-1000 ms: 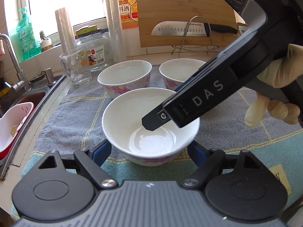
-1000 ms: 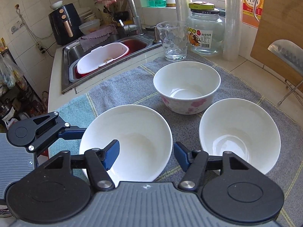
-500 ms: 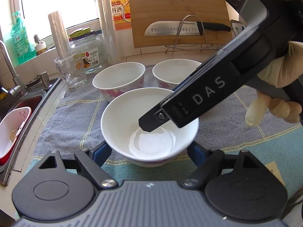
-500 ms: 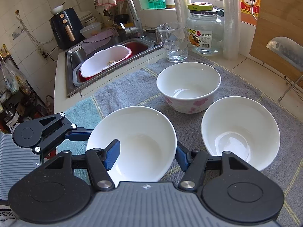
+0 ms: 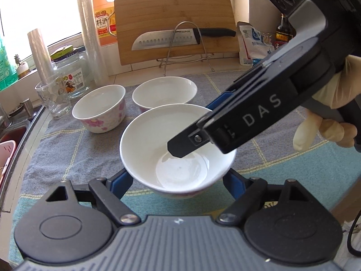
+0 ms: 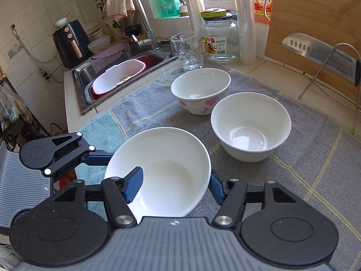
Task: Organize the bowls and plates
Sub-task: 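Lift the plain white bowl with the right gripper and carry it across the mat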
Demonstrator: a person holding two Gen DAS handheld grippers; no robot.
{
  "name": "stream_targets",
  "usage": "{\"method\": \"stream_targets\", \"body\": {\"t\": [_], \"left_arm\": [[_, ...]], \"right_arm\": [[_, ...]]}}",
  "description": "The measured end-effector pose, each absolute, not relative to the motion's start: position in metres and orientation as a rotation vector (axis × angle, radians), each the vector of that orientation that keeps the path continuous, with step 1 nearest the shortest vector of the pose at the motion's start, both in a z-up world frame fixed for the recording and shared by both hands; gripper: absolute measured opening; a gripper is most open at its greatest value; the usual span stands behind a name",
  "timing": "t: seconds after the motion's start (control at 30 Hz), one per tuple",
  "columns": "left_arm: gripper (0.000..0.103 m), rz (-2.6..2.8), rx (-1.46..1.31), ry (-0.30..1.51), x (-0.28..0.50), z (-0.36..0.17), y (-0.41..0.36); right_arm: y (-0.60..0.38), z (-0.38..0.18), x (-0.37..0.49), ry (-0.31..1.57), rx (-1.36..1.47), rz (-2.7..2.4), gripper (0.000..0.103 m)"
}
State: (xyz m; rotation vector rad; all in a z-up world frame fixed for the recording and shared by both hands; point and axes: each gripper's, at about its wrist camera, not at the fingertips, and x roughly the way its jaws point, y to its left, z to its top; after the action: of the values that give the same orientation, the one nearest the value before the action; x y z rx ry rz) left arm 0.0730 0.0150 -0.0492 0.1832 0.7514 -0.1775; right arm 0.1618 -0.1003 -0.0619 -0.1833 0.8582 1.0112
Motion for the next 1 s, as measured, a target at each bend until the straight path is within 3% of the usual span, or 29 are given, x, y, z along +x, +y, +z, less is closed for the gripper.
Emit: {"method": "stream_targets", "body": {"t": [1.0], "left_arm": [[0.086,-0.365,0.179,0.817,0.077,-0.059,-0.055]], "right_arm": [[-0.187,-0.074,0.150,0.929,-0.164,0.887,0.071]]}}
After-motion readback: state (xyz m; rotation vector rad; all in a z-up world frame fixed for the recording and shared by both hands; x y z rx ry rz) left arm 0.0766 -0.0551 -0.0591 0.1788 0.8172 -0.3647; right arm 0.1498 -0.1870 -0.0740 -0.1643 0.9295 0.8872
